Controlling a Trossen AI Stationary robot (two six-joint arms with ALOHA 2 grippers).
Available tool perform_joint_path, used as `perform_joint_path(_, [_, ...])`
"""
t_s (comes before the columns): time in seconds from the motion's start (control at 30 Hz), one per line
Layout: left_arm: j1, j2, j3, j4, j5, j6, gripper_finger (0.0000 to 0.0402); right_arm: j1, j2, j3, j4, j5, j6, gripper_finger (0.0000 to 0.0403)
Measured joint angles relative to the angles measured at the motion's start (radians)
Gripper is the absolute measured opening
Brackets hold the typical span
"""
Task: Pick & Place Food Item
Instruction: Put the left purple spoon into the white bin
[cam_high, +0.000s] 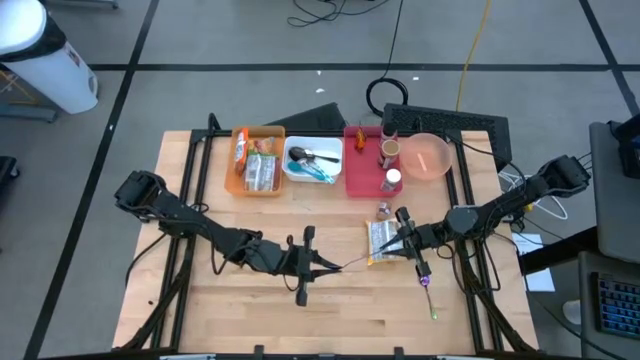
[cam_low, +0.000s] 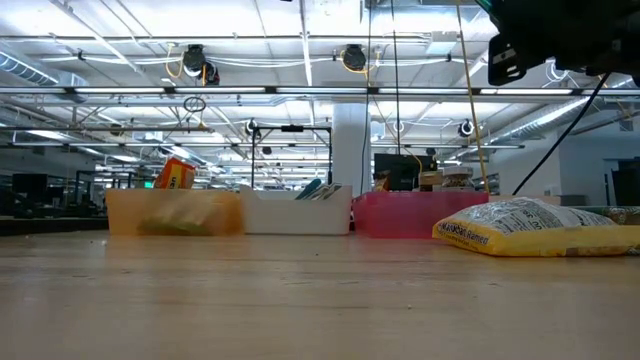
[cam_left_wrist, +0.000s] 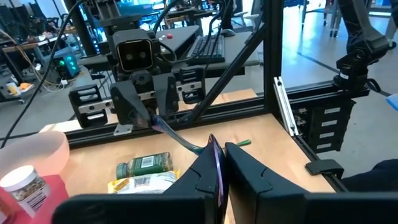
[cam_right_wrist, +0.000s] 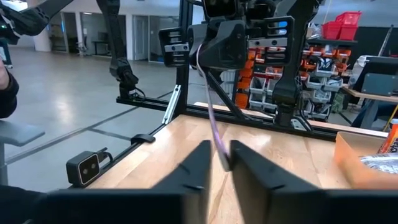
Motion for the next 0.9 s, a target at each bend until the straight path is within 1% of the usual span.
perform_joint_path(0.07, [0.0,0.0,0.0,0.001,0.001,0.0,0.0023,0.0,0.0,0.0,0.0,0.0,-0.002,0.0021])
perform_joint_path(0.1, [0.0,0.0,0.0,0.002,0.0,-0.004,0.0024,0.0,0.0,0.0,-0.001,-0.001,-0.006,0.0012])
perform_joint_path(0.23, [0.0,0.0,0.0,0.001,0.003,-0.005,0.0009,0.0,0.0,0.0,-0.002,0.005,-0.009,0.0012])
perform_joint_path(0.33, [0.001,0.0,0.0,0.002,0.003,-0.026,0.0012,0.0,0.0,0.0,-0.003,0.003,-0.022,0.0005])
perform_joint_path(0.57, [0.023,0.001,0.0,-0.002,-0.009,-0.068,0.0089,0.0,0.0,0.0,-0.009,0.004,-0.019,0.0001])
perform_joint_path(0.77, [0.054,0.001,0.0,0.017,-0.002,-0.072,0.0132,0.0,0.0,0.0,-0.008,0.011,-0.023,0.0001])
perform_joint_path(0.9, [0.071,0.001,0.0,0.029,0.042,-0.073,0.0161,0.0,0.0,0.0,-0.01,0.032,-0.027,0.0001])
